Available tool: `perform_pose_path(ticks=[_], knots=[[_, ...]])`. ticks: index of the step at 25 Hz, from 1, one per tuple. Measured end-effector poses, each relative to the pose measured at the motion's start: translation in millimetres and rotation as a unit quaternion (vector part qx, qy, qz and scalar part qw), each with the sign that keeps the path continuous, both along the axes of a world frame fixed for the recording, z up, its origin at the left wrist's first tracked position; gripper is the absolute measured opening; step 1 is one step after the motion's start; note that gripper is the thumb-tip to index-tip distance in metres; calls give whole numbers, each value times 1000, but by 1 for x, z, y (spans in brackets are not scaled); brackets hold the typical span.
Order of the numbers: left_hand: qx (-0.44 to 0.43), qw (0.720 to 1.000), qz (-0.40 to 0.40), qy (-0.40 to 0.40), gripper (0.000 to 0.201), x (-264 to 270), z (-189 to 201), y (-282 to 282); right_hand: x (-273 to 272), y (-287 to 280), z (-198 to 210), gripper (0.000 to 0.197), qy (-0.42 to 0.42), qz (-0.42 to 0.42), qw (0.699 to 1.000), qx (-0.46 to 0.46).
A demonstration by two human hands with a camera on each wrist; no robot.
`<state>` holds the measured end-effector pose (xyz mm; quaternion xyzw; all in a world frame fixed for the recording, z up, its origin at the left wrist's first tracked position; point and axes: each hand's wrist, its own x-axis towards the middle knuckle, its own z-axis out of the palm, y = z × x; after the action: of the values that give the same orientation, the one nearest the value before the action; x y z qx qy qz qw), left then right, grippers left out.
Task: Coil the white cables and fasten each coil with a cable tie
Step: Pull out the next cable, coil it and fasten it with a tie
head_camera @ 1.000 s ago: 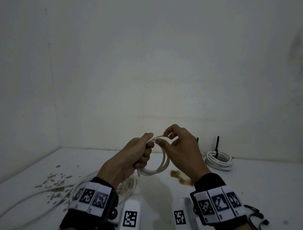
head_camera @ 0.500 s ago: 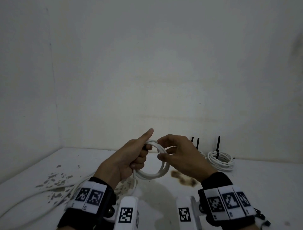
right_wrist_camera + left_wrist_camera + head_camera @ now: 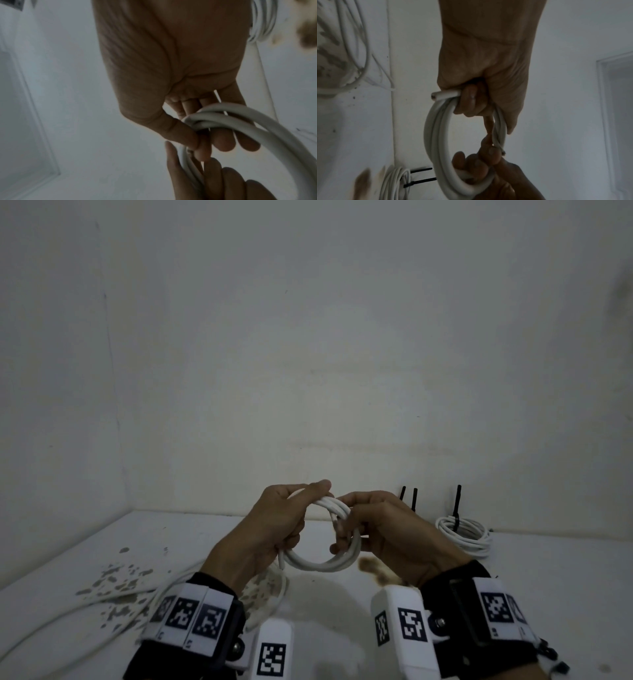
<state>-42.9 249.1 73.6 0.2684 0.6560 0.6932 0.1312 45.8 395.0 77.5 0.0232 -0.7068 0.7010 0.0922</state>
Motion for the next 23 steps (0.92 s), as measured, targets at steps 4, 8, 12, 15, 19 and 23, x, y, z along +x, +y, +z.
perform_pose_path(ticks=[4,8,12,15,19,23], knots=[[-23,998,55,34,36,-2,-1,3,-5,-7,-1,15,0,-15,999,-30],[-64,993,76,68,47,-2,-2,3,-6,-5,-4,7,-12,-18,999,44],[-116,971,134,163,53,-3,-6,9,-3,-4,-5,21,-25,-12,992,122],[-148,957,155,194,58,-5,-6,8,-5,-7,-8,15,-24,-44,982,180],[-95,984,70,136,50,-10,-5,-5,1,-7,-4,15,-22,-72,962,261],[-43,985,-2,169,22,-18,-8,-14,6,1,0,9,65,-150,940,299]])
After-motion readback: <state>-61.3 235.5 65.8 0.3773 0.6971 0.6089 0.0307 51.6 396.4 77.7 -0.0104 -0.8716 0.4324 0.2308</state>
